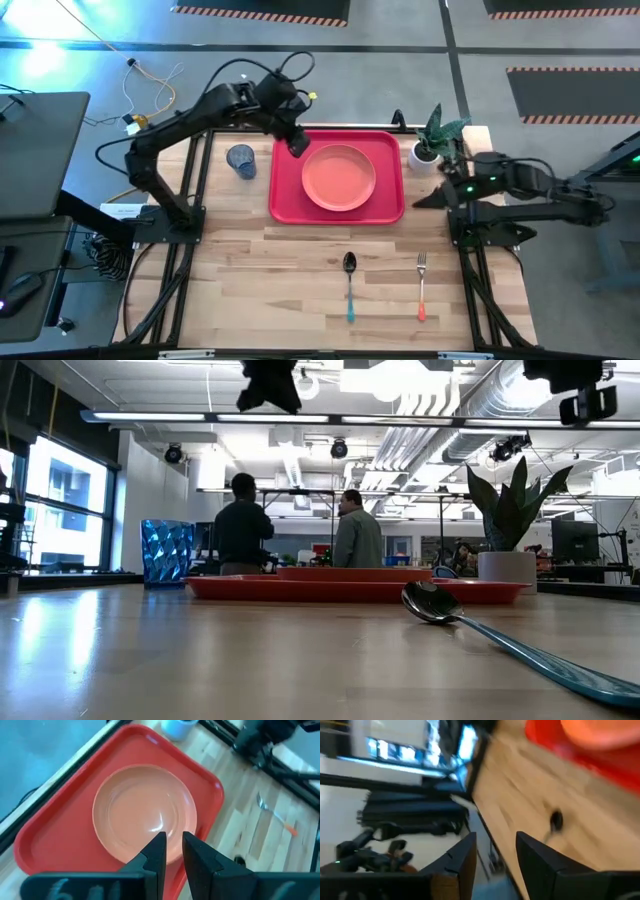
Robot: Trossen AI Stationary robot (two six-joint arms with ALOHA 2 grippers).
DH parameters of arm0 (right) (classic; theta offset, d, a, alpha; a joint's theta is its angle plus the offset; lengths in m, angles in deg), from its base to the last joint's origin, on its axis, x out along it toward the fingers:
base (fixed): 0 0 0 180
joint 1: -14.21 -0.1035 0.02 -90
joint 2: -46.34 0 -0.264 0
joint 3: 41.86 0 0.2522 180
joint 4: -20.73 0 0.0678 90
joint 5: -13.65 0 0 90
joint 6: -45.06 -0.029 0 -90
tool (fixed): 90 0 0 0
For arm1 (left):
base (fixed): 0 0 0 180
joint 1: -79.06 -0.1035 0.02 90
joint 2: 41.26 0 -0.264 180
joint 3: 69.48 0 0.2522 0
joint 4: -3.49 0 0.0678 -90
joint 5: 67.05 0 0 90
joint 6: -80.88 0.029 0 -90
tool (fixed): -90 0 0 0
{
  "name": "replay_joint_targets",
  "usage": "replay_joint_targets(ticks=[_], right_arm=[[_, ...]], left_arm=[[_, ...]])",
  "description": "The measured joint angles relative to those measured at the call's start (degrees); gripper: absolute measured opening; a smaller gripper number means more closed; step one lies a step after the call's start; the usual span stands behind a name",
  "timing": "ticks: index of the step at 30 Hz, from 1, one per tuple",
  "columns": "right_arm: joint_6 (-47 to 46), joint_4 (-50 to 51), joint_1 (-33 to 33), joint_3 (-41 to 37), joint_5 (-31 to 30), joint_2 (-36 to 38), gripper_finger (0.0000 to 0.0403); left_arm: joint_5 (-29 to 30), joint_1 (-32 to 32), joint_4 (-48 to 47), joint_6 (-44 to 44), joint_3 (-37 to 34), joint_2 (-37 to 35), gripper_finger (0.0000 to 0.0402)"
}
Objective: Pick and place plate/cup/fork/spoon on tray
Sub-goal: Put the orange fork to the right of the orange plate on the red tray
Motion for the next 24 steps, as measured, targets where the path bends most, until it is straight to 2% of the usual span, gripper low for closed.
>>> replay_joint_targets(ticks=[4,11,20,24], right_arm=[[-5.25,1.43,-4.52,0.00,1.48,-5.87,0.0126],[-15.08,2.32,-14.83,0.00,0.75,-14.68,0.0126],[-30.10,2.79,-28.96,0.00,-12.38,-23.15,0.0126],[-37.05,4.59,-33.73,0.00,-14.76,-26.89,0.0126]], left_arm=[[0.18,1.12,-1.63,1.45,-0.87,-1.27,0.0051],[0.16,2.56,-2.37,0.34,-6.98,-3.39,0.0051],[0.12,5.55,-2.73,-0.62,-10.36,-3.62,0.0051],[0.03,7.05,-2.36,-0.62,-10.47,-3.62,0.0051]])
